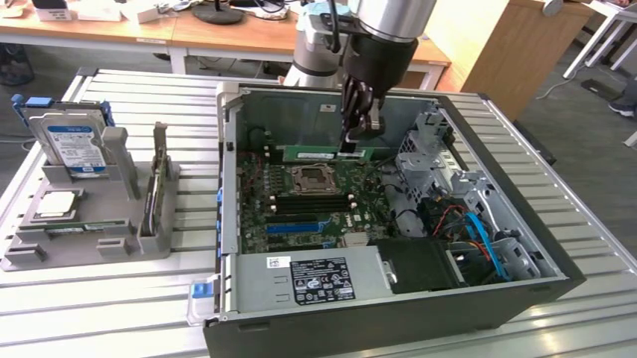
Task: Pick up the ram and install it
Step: 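Insert the ram into the slot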
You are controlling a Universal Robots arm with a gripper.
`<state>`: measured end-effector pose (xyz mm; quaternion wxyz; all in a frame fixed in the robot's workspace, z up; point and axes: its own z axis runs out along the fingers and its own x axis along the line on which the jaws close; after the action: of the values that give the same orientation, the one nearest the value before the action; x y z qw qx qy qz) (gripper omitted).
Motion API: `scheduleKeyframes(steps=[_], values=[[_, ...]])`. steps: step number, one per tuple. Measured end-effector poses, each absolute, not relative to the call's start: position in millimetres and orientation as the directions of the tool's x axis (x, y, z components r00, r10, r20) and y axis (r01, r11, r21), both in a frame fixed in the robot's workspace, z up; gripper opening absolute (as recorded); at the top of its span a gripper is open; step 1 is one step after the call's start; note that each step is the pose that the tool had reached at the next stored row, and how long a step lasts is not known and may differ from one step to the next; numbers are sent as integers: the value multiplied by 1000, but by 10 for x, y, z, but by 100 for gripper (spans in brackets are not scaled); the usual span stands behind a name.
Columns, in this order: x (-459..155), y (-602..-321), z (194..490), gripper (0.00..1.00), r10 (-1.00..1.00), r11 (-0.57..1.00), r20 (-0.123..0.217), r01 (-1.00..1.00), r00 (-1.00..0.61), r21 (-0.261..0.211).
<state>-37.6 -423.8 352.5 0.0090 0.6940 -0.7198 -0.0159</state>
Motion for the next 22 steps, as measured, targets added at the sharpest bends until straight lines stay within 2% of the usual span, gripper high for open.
scheduleKeyframes(steps=[22], values=[[-376,-4238,3266,11,-999,36,-9,-999,-37,34]])
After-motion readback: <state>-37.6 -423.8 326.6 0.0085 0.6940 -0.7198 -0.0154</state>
